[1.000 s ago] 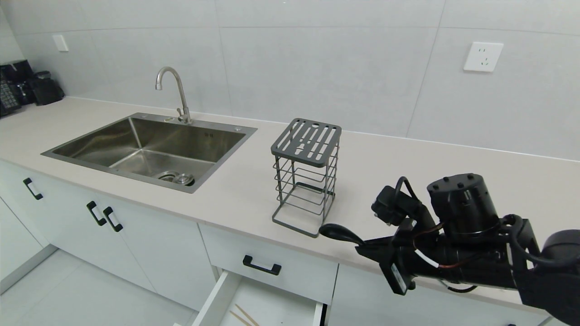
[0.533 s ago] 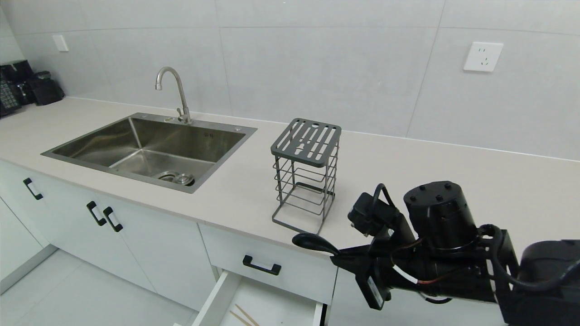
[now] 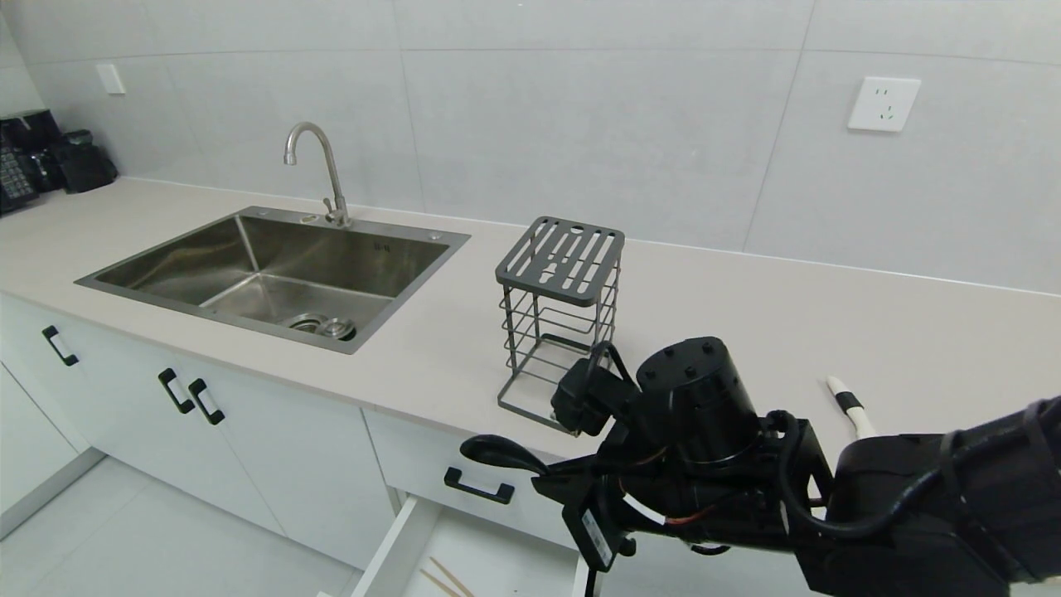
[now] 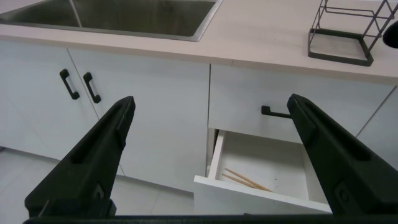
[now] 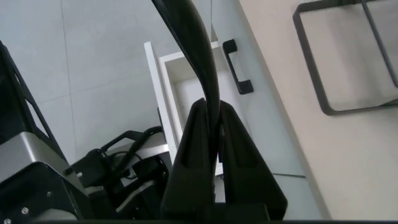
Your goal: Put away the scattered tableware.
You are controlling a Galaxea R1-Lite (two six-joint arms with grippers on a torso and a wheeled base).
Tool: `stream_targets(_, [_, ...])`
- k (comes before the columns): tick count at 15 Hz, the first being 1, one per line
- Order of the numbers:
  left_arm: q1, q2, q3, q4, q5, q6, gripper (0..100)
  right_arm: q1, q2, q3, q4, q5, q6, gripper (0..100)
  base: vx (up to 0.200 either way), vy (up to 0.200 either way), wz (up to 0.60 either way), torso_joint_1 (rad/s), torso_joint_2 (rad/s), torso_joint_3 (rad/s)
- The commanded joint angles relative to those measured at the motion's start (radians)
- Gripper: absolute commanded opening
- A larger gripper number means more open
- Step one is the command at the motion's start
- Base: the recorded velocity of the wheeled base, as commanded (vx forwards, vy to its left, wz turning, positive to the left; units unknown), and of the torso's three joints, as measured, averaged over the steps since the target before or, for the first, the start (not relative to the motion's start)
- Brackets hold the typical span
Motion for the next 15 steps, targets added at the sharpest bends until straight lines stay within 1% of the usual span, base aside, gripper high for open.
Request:
stream_targets(1, [0.0, 0.001, 0.0, 0.0, 0.0, 0.0, 100, 0.029, 0.02, -0.007, 0.0, -0.021, 0.027, 0, 0.0, 0.0, 0.0, 0.0, 0.0, 0.0])
stream_targets(4, [0.0, 0.001, 0.0, 0.0, 0.0, 0.0, 100, 0.067, 0.029, -0.013, 0.001, -0.05, 0.084, 0, 0.0, 0.0, 0.0, 0.0, 0.0, 0.0])
stream_targets(6, [0.0, 0.001, 0.0, 0.0, 0.0, 0.0, 100, 0.071, 0.045, -0.079, 0.004, -0.086, 0.156, 0, 0.0, 0.0, 0.0, 0.0, 0.0, 0.0])
stream_targets(7, [0.0, 0.001, 0.0, 0.0, 0.0, 0.0, 100, 0.071, 0.046, -0.09, 0.006, -0.09, 0.166, 0, 0.0, 0.0, 0.0, 0.0, 0.0, 0.0])
stream_targets(8, [0.0, 0.001, 0.0, 0.0, 0.0, 0.0, 100, 0.076, 0.045, -0.127, 0.032, -0.095, 0.203, 0, 0.0, 0.0, 0.0, 0.0, 0.0, 0.0])
stream_targets(12, [0.0, 0.001, 0.0, 0.0, 0.0, 0.0, 100, 0.107, 0.043, -0.116, 0.052, -0.087, 0.197, 0, 0.0, 0.0, 0.0, 0.0, 0.0, 0.0])
stream_targets(15, [0.0, 0.001, 0.0, 0.0, 0.0, 0.0, 100, 0.11, 0.052, -0.174, 0.11, -0.072, 0.127, 0, 0.0, 0.0, 0.0, 0.0, 0.0, 0.0])
